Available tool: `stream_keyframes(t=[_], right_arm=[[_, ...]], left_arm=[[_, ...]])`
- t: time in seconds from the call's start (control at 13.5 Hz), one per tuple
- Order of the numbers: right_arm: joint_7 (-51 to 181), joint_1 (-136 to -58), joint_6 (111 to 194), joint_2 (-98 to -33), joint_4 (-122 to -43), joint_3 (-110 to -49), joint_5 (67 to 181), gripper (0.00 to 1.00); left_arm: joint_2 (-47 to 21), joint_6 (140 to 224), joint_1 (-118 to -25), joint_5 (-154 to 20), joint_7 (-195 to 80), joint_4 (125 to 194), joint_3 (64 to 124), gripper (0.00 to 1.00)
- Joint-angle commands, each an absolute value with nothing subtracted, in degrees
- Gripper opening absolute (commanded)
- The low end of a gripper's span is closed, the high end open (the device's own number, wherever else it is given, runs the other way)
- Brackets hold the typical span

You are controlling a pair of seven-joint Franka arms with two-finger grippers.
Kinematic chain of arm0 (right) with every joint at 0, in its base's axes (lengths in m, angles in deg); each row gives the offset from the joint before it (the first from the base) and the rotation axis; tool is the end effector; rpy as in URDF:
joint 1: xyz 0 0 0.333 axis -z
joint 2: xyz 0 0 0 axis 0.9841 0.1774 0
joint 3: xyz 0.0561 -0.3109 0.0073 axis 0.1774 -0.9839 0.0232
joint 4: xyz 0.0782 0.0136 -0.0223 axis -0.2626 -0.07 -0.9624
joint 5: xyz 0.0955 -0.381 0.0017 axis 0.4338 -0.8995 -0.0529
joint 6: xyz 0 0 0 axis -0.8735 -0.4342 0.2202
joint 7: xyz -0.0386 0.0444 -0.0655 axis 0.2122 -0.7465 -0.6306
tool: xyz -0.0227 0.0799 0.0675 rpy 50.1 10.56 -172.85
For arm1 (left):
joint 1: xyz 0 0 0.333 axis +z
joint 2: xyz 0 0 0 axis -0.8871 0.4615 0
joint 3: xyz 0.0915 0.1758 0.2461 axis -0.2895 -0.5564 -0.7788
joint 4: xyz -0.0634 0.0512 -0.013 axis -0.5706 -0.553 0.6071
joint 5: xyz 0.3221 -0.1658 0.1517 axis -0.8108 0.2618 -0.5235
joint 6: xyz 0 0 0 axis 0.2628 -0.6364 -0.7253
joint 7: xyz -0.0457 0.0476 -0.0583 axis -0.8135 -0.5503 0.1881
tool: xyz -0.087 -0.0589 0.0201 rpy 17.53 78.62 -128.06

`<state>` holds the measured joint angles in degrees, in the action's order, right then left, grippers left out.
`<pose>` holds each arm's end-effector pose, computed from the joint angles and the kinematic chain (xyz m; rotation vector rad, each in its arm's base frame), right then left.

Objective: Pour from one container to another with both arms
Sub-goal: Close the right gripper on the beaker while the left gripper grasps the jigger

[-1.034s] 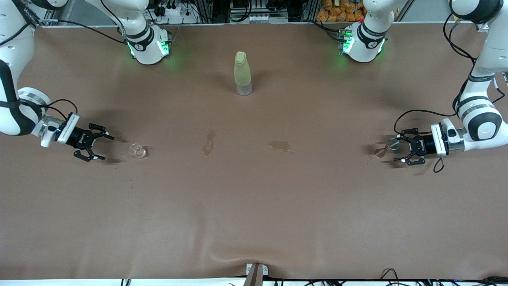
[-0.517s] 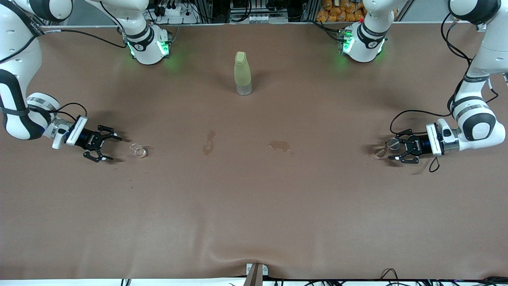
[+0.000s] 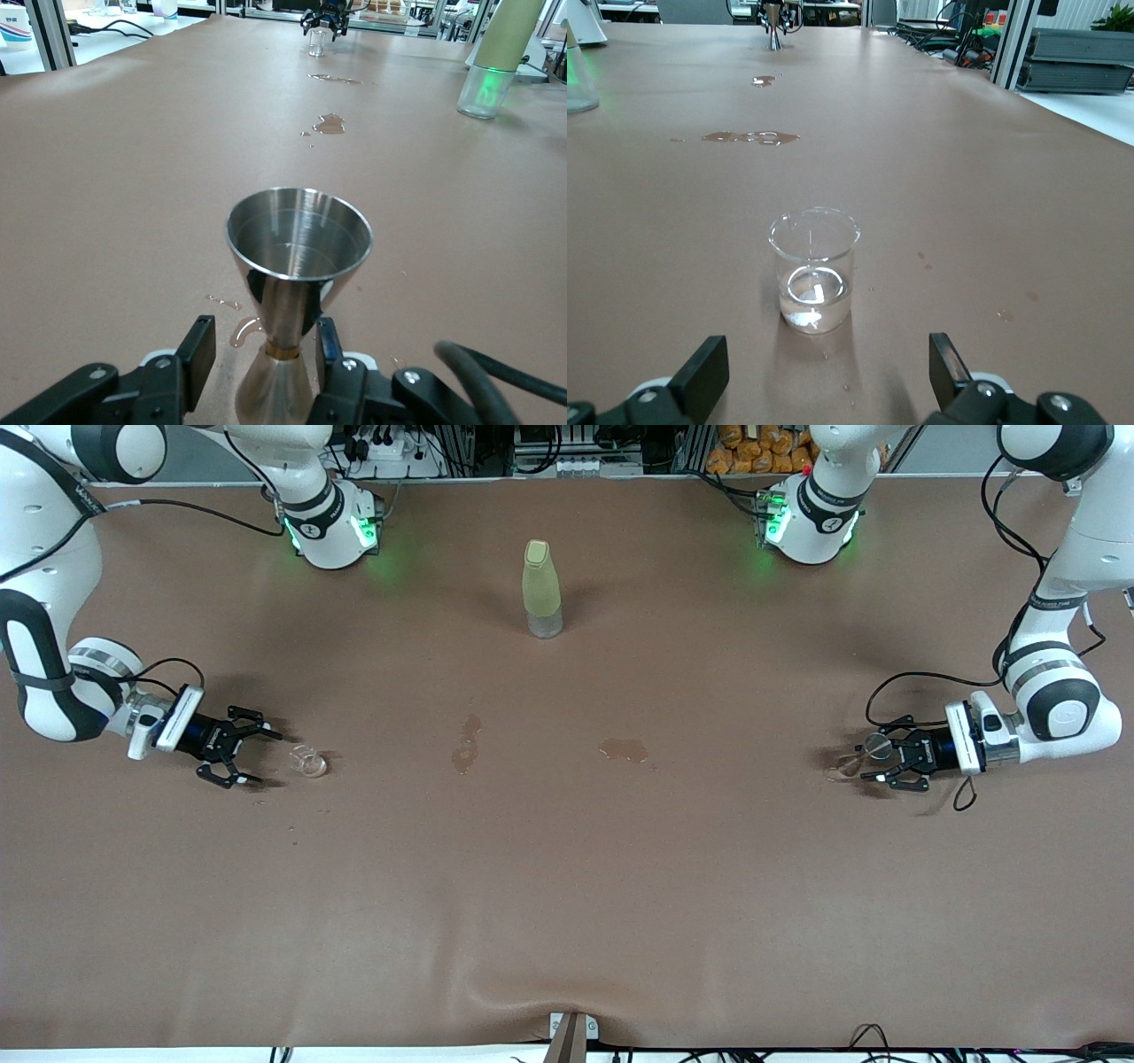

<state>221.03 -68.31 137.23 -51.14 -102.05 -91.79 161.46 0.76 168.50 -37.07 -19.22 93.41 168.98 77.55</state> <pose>0.4867 -0.1805 0.1105 -1.7239 -1.4448 -1.1426 0.5385 0.1554 0.1243 1.6300 -1.4428 0.9189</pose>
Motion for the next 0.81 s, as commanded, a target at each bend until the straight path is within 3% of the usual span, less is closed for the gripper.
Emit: stream_keyframes(t=[0.0, 0.74], right_arm=[[236.8, -68.0, 134.7, -48.8, -102.3, -92.3, 164.7, 1.0], [240.0, -68.3, 133.4, -44.6, -101.7, -92.0, 168.1, 1.0]], left_arm=[[0.4, 169.2, -37.3, -17.4, 95.1, 169.9, 77.7, 0.53], [0.3, 169.2, -37.6, -15.7, 95.1, 170.3, 78.1, 0.47]])
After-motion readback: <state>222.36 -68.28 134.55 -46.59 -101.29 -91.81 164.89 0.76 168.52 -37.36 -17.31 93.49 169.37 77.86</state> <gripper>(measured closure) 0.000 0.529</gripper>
